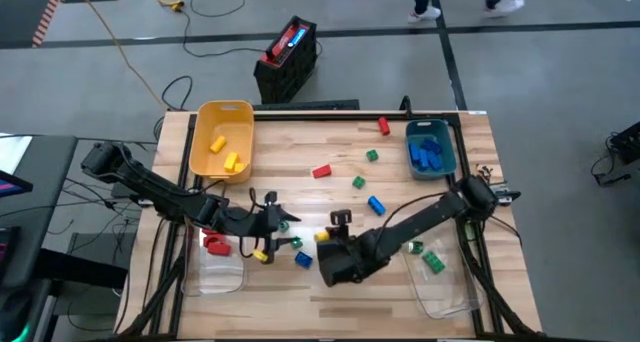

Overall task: Sort blocks
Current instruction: Put the yellow wooden block into the yellow bin

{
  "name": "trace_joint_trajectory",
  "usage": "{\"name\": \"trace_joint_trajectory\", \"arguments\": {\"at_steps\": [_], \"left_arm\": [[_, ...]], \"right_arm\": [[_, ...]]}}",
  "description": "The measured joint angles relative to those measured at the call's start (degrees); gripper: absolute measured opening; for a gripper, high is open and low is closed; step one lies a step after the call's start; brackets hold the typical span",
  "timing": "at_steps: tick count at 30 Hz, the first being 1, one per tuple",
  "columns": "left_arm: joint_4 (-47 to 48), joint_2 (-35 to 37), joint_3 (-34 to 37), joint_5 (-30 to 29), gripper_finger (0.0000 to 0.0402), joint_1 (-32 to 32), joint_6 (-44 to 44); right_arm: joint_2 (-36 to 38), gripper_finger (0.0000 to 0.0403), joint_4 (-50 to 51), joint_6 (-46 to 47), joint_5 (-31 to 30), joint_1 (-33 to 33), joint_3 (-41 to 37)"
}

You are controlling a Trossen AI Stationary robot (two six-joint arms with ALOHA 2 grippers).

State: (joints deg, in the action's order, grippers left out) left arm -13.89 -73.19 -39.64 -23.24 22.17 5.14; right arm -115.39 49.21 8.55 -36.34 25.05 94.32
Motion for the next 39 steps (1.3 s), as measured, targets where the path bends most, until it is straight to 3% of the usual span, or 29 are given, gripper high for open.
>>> {"name": "trace_joint_trajectory", "arguments": {"at_steps": [3, 10, 17, 30, 39], "left_arm": [[-1.11, 0.00, -0.01, -0.52, 0.0237, -0.01, -1.24], [-1.55, 0.00, -0.01, -8.09, 0.0238, -0.04, -1.12], [-3.08, 0.00, -0.04, -8.27, 0.0238, 0.01, -5.98], [-4.18, 0.00, -0.04, -8.28, 0.0237, 0.60, -11.59], [-7.68, 0.00, -0.06, -8.29, 0.0173, 0.46, -13.11]], "right_arm": [[0.00, 0.0115, -2.11, -0.13, -2.32, -1.61, 0.00], [0.02, 0.0115, -8.12, -3.79, -5.68, -3.59, 0.00], [0.02, 0.0115, -15.50, -8.99, -6.07, -3.93, 0.00], [3.26, 0.0115, -19.86, -12.19, -8.78, -4.07, 0.00], [3.74, 0.0115, -19.82, -11.64, -7.21, -4.08, 0.02]]}}
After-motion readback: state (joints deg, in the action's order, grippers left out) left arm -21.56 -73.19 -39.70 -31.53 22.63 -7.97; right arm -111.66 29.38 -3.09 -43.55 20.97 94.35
